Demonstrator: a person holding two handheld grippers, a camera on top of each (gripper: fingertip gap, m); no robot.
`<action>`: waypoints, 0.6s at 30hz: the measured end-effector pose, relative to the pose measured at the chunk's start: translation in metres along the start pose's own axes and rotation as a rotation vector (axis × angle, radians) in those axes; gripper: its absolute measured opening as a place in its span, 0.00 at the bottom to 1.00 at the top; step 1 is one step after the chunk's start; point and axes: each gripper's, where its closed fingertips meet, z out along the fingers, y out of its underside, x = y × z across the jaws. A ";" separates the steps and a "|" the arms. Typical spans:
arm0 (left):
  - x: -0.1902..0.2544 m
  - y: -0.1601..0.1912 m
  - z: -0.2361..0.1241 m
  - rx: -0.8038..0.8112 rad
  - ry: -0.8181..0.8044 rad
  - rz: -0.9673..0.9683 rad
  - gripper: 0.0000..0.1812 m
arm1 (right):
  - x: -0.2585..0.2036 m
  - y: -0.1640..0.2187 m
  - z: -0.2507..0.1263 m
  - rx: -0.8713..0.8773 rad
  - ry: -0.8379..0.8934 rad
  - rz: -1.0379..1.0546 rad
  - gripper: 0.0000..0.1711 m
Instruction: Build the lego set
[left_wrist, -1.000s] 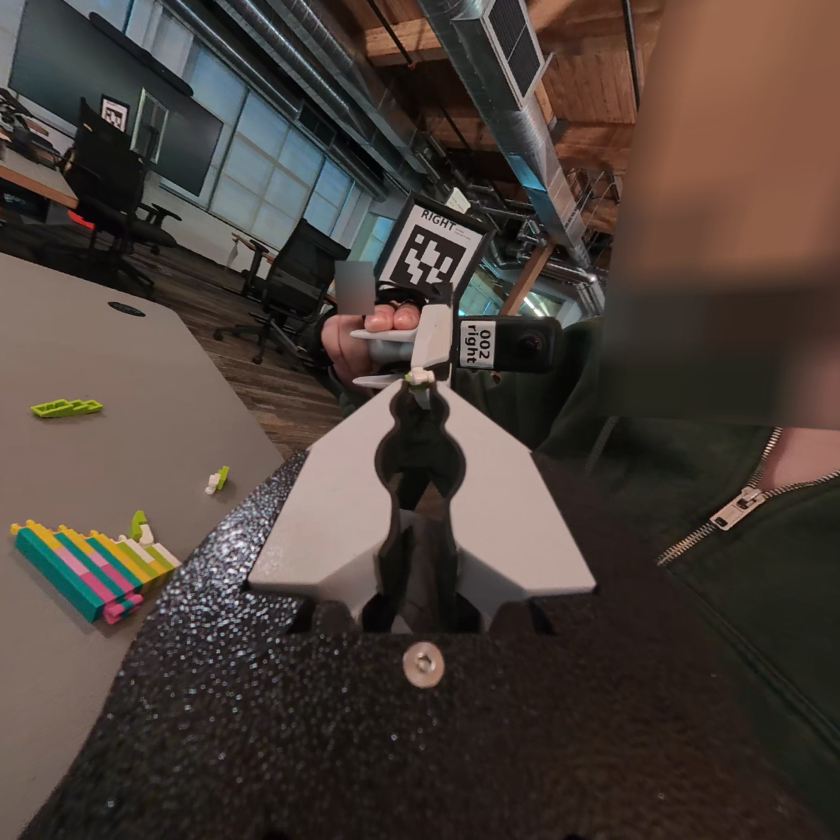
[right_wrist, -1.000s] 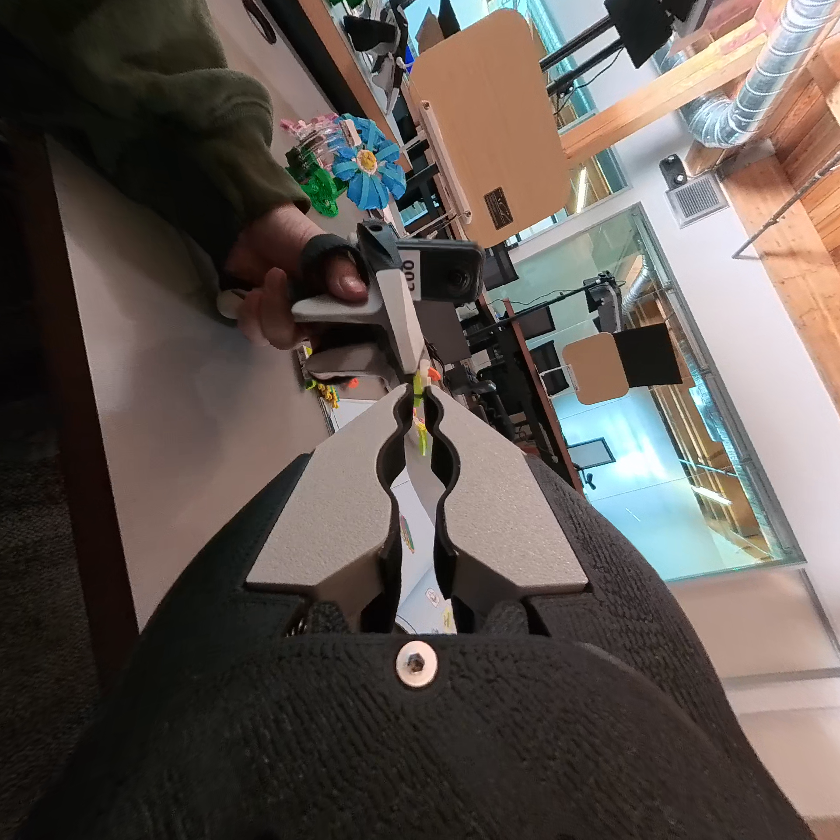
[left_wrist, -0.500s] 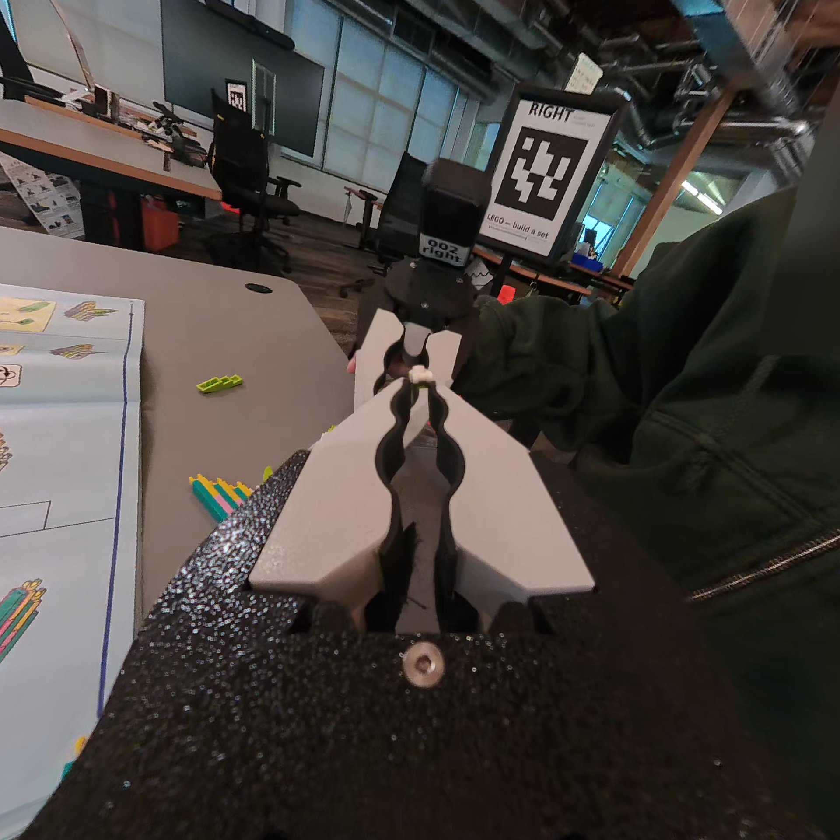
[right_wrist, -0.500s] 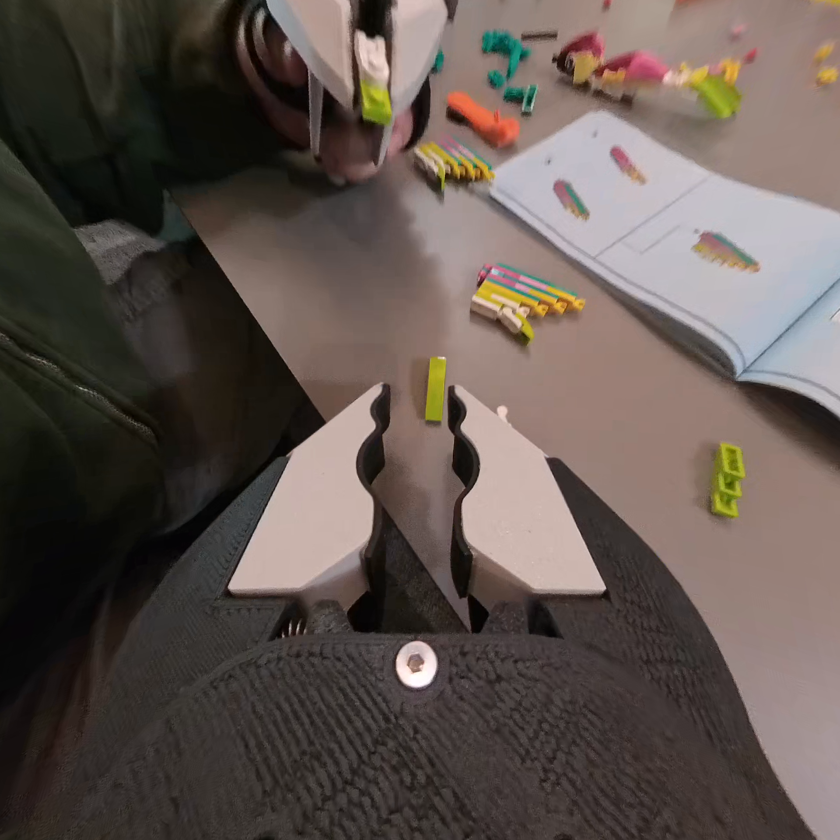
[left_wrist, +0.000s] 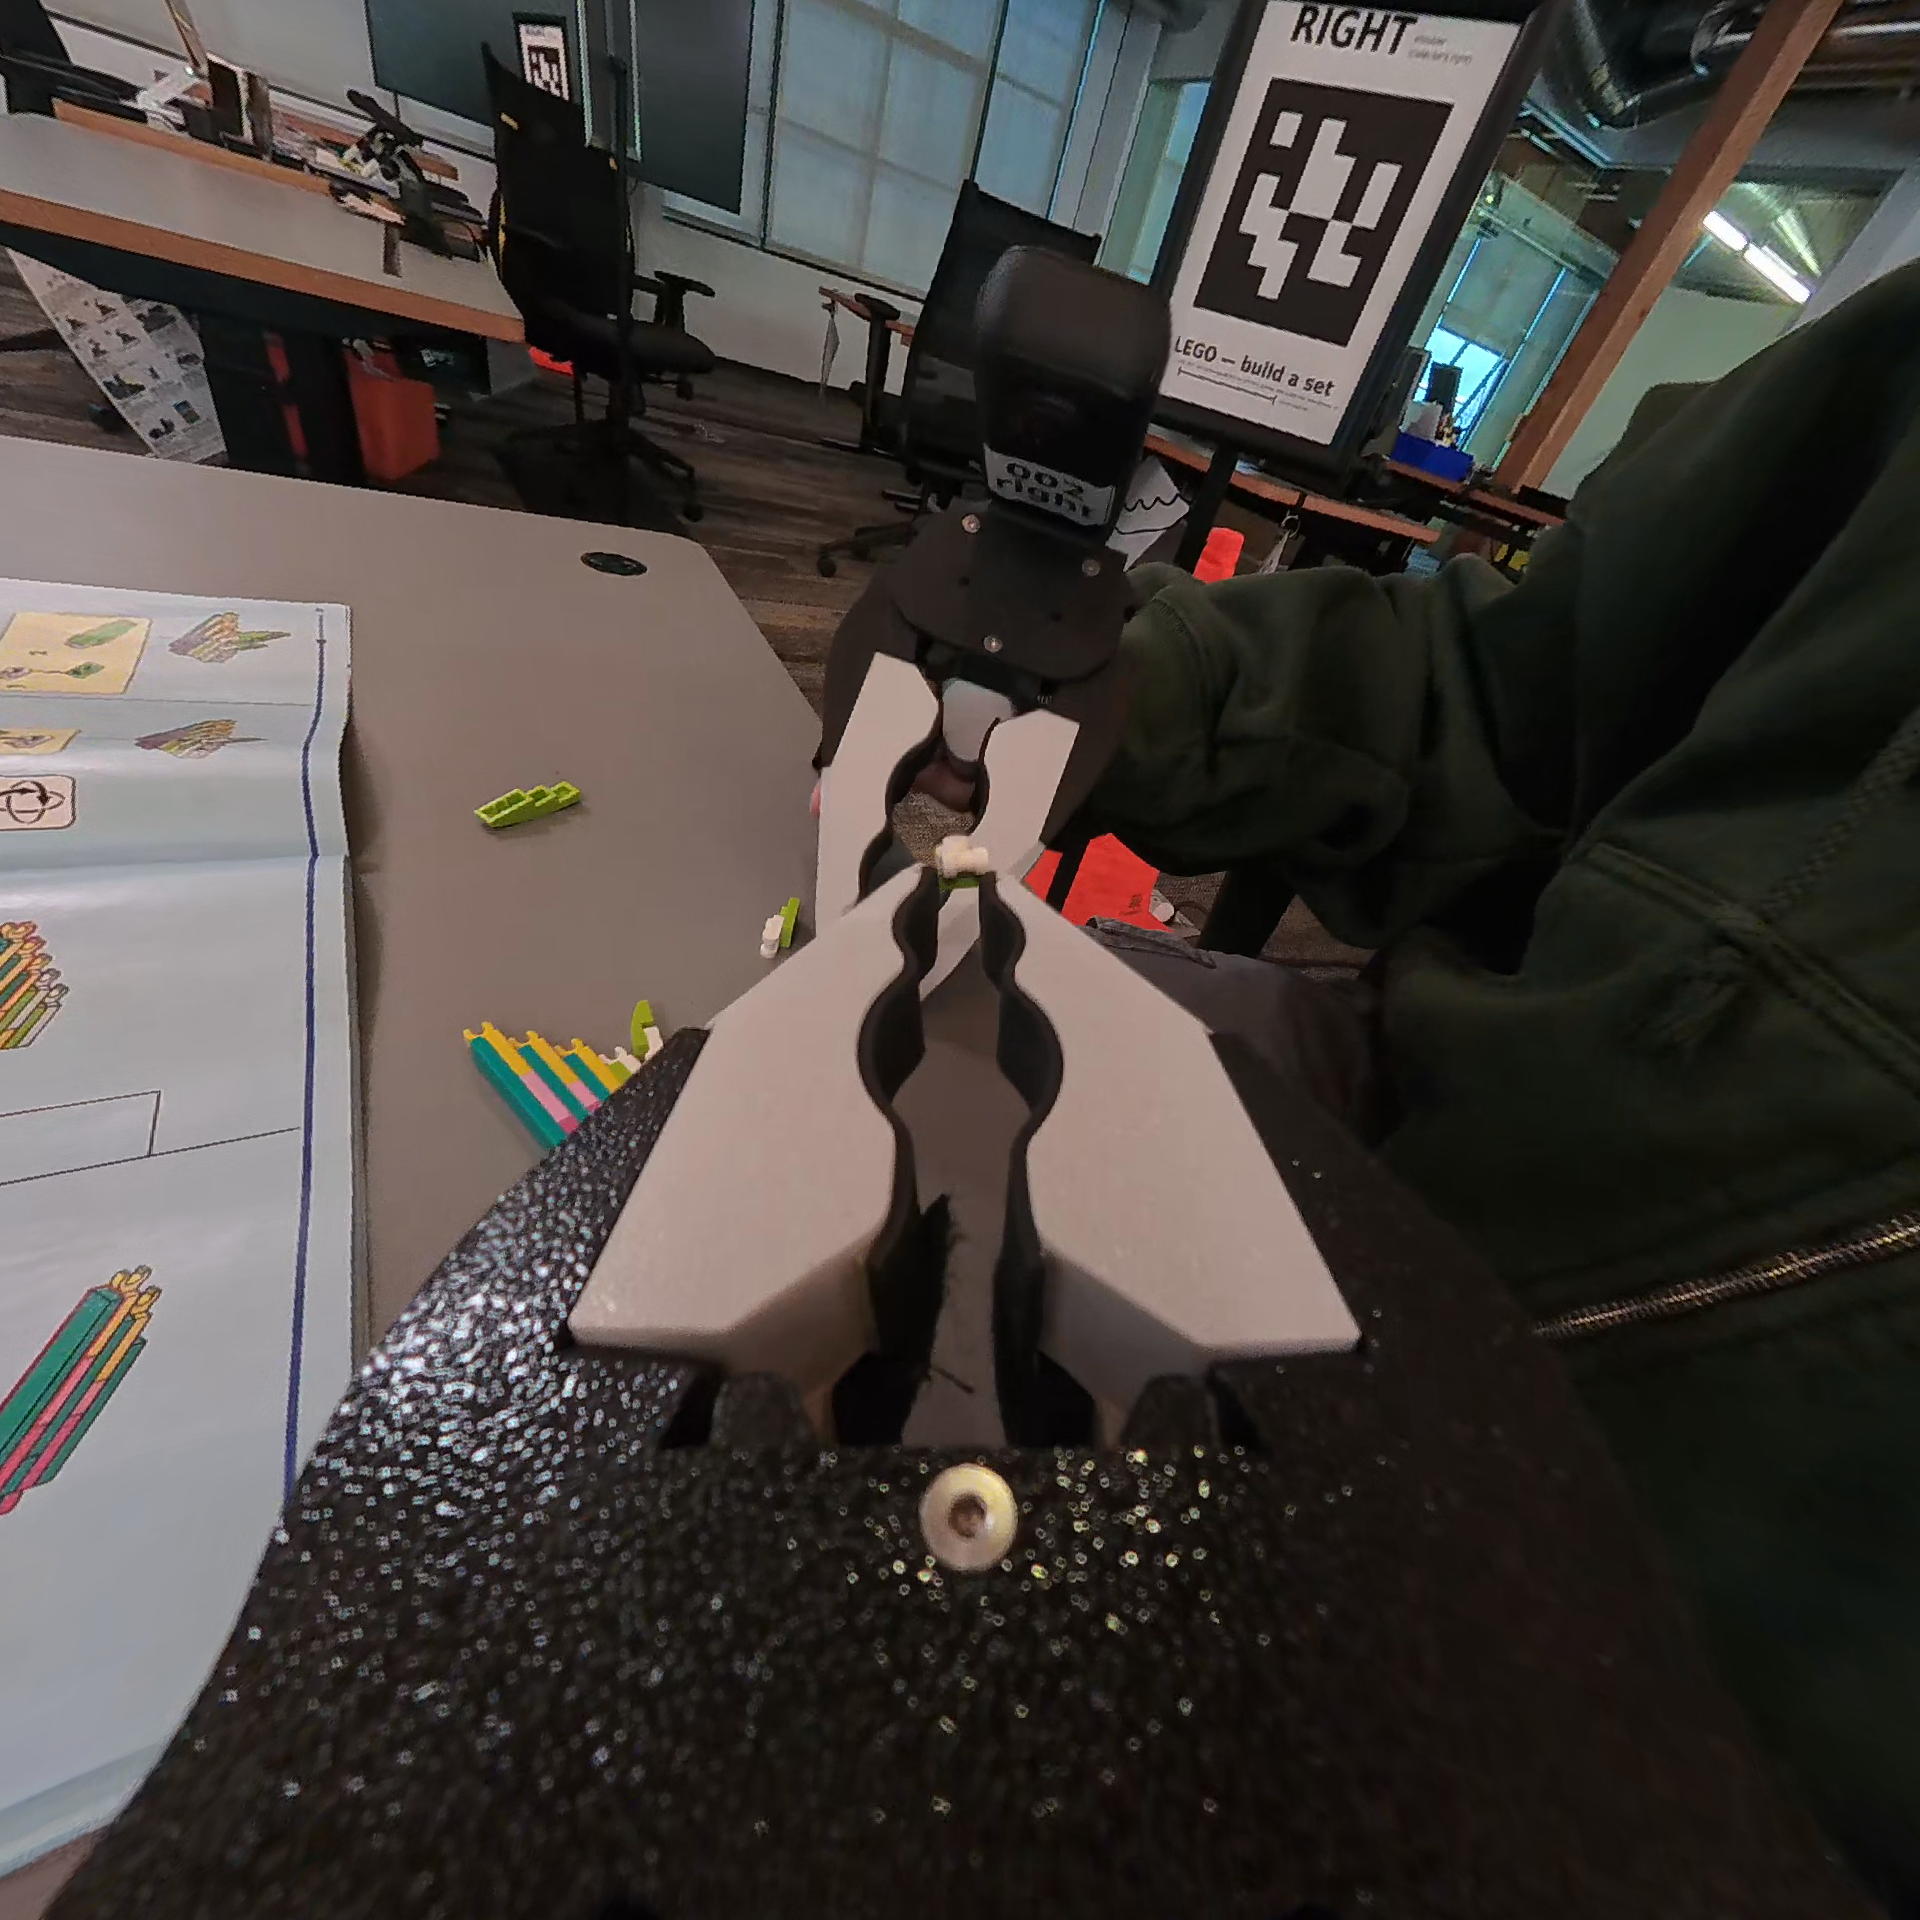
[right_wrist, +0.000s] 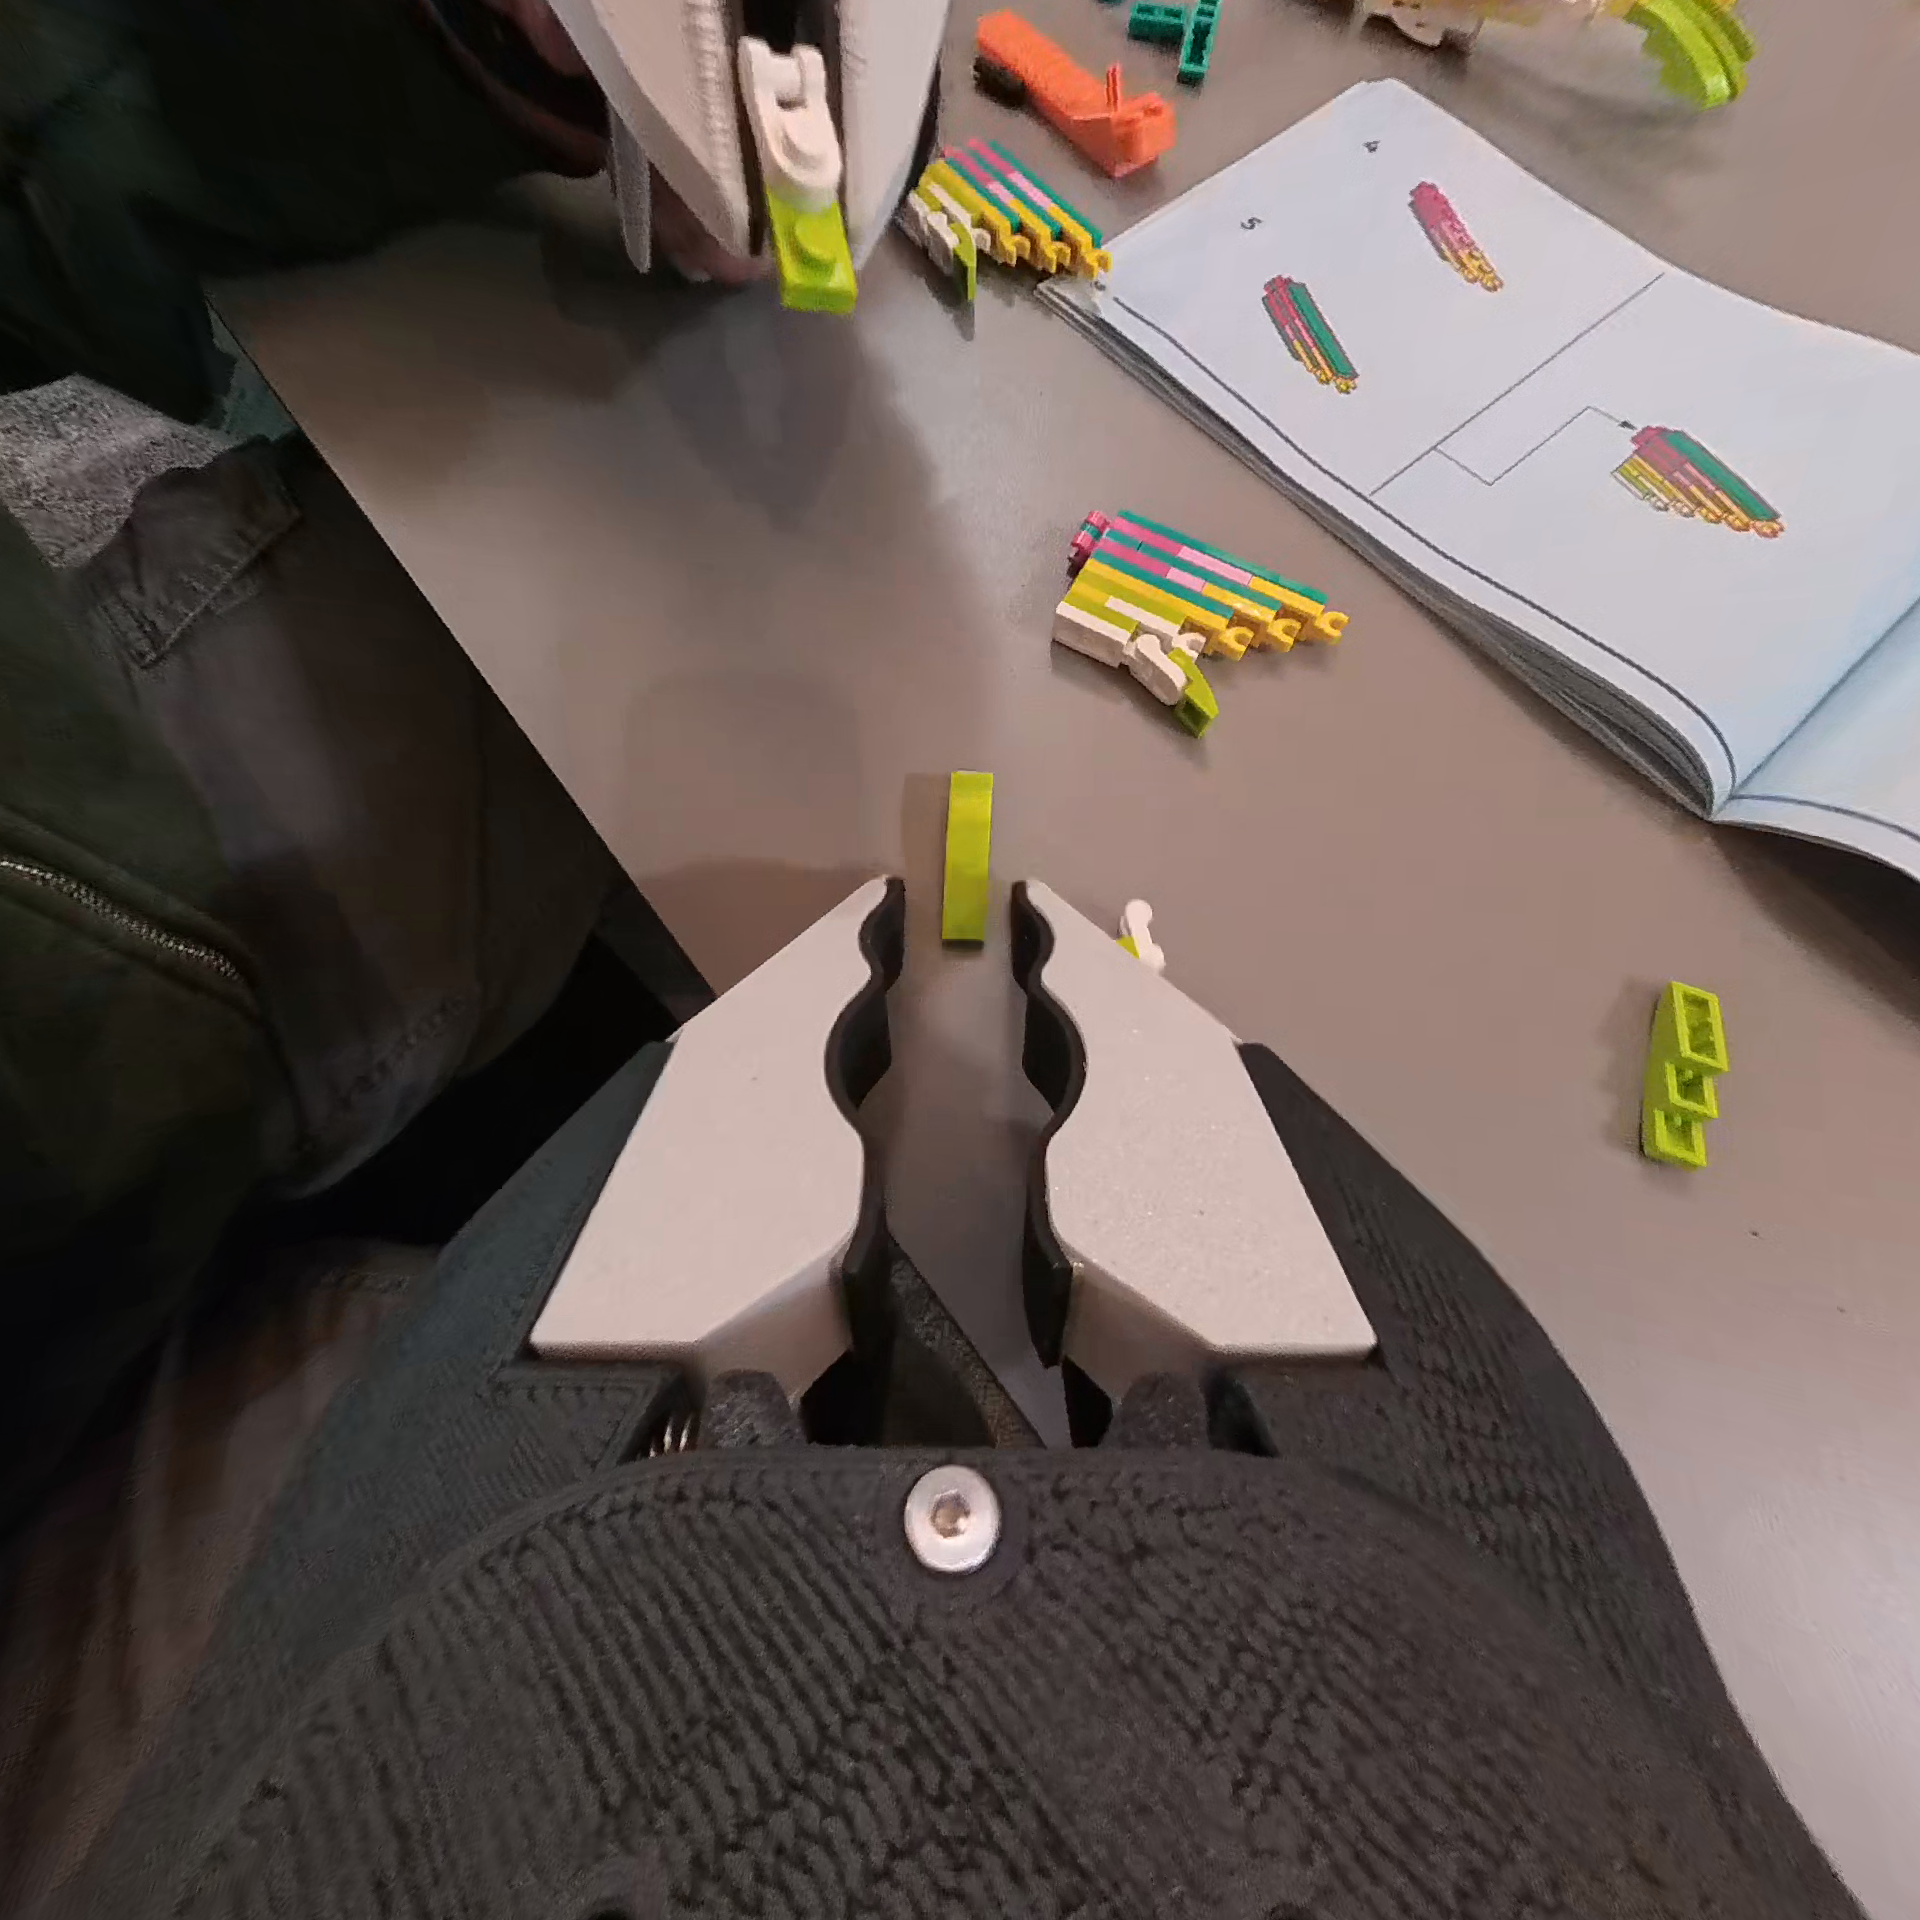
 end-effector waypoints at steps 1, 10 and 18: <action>0.000 0.000 0.000 -0.003 -0.003 0.001 0.03 | 0.000 0.001 -0.002 0.001 -0.011 0.018 0.12; -0.002 0.002 0.000 -0.016 -0.027 0.026 0.03 | -0.001 0.000 -0.003 -0.001 -0.014 0.023 0.11; 0.003 0.008 0.004 -0.058 -0.003 0.044 0.03 | -0.006 0.002 -0.003 -0.001 -0.043 0.017 0.10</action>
